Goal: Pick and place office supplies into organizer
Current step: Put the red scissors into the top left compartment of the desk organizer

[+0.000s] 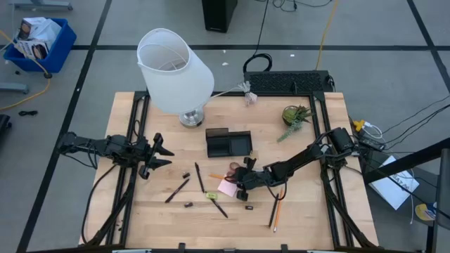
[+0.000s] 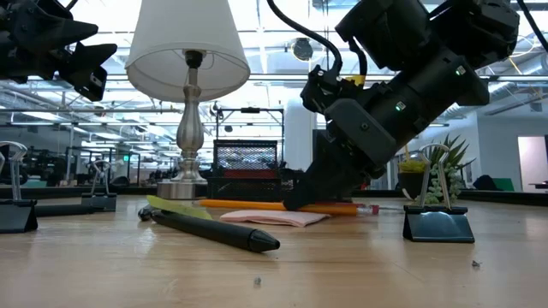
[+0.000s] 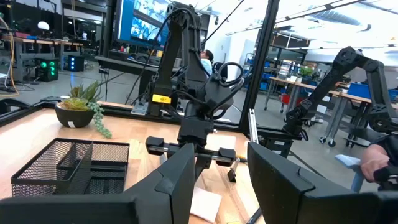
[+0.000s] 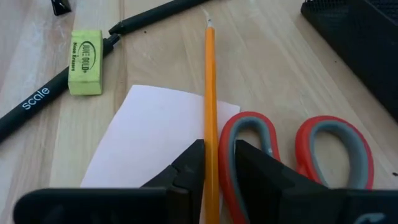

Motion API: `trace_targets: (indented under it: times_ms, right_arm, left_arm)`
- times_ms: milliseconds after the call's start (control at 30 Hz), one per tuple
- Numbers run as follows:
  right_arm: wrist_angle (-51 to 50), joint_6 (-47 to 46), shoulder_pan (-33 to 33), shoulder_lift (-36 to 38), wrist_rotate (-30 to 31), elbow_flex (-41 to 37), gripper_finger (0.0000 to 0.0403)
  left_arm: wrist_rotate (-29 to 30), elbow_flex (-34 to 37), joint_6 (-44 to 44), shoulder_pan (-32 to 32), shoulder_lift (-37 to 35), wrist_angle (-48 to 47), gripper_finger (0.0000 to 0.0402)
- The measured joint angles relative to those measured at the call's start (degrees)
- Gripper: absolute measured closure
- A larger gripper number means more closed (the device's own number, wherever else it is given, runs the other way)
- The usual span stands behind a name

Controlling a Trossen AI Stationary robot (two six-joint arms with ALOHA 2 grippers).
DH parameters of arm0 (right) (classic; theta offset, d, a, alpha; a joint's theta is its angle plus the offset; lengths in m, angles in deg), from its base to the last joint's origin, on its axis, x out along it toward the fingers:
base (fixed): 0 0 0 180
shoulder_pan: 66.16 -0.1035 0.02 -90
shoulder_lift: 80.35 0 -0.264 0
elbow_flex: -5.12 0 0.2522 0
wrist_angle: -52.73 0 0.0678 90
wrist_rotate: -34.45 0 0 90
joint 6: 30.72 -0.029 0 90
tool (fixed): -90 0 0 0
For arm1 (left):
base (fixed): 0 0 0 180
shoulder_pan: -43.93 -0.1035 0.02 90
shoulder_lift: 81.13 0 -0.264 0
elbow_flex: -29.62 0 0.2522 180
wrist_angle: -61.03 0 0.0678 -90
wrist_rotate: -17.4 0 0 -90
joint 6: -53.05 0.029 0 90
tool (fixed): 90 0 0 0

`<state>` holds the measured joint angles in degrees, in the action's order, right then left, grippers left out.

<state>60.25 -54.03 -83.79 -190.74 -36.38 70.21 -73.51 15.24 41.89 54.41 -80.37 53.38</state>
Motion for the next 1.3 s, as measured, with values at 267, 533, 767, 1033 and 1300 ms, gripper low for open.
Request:
trace_targets:
  times_ms: [267, 533, 767, 1033, 1300]
  right_arm:
    - [1.7, 0.5, 0.1, 0.0, 0.3, -1.0, 0.0271]
    - [4.7, 2.9, 0.0, 0.0, -1.4, -1.0, 0.0254]
    - [3.8, 5.3, 1.0, 0.0, -1.4, -1.0, 0.0255]
    - [1.2, 9.3, 1.4, 3.3, -1.4, -1.0, 0.0253]
    - [-6.8, 9.8, 1.4, 8.0, -1.2, -1.0, 0.0258]
  left_arm:
    - [0.0, 0.0, 0.0, 0.0, 0.0, 0.0, 0.0250]
    - [0.0, 0.0, 0.0, 0.0, 0.0, 0.0, 0.0250]
    - [0.0, 0.0, 0.0, 0.0, 0.0, 0.0, 0.0250]
    - [0.0, 0.0, 0.0, 0.0, 0.0, 0.0, 0.0250]
    - [0.0, 0.0, 0.0, 0.0, 0.0, 0.0, 0.0250]
